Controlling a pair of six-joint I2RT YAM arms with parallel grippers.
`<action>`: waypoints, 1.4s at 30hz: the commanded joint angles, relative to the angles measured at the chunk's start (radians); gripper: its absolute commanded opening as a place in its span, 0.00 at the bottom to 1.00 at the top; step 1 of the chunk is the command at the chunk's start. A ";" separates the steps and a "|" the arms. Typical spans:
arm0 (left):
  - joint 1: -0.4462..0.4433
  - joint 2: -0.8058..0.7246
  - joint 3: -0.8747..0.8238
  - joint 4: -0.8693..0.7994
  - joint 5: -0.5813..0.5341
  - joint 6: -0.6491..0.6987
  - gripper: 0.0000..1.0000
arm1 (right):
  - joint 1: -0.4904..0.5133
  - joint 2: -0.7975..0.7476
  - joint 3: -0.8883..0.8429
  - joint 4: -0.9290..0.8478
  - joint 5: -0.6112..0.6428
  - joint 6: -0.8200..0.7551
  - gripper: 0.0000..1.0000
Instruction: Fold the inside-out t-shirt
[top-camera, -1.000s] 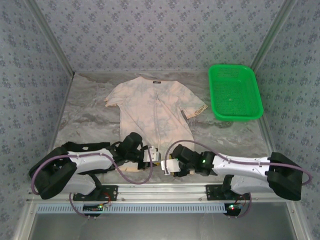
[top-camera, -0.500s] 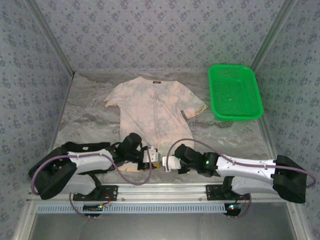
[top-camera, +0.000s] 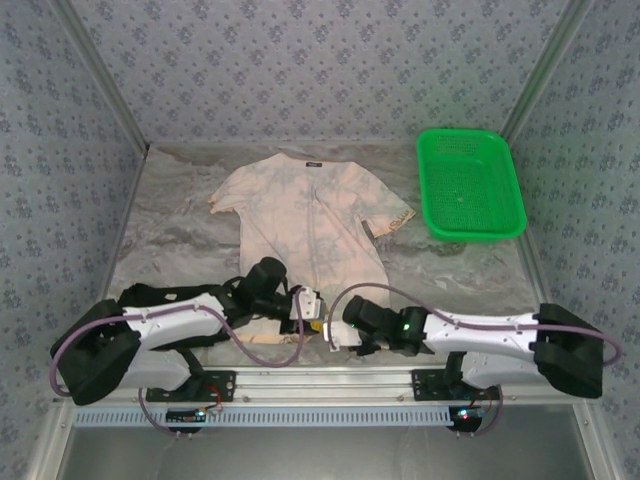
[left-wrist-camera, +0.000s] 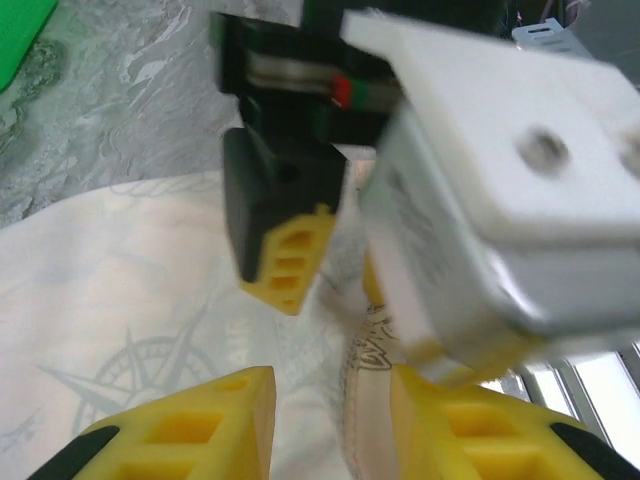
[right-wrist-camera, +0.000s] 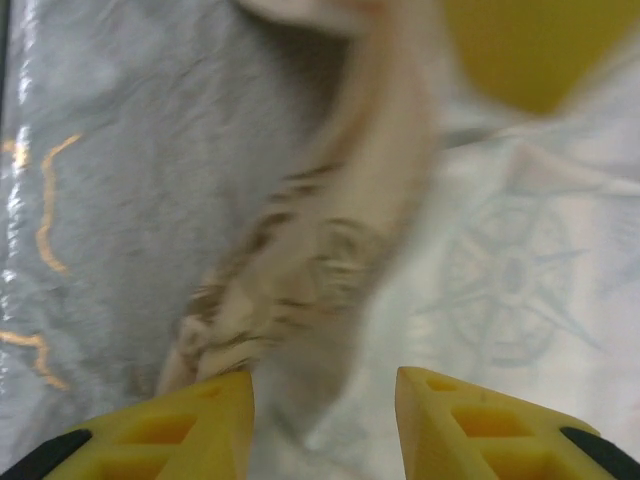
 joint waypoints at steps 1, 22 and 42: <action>0.040 -0.078 -0.047 0.037 -0.028 -0.037 0.36 | 0.044 0.059 0.037 -0.097 0.026 0.027 0.44; 0.119 -0.179 -0.130 0.114 -0.082 -0.096 0.36 | 0.012 -0.053 -0.002 0.009 -0.048 0.080 0.55; 0.236 -0.209 -0.188 0.214 -0.241 -0.273 0.38 | 0.213 0.045 0.059 -0.024 0.314 0.232 0.58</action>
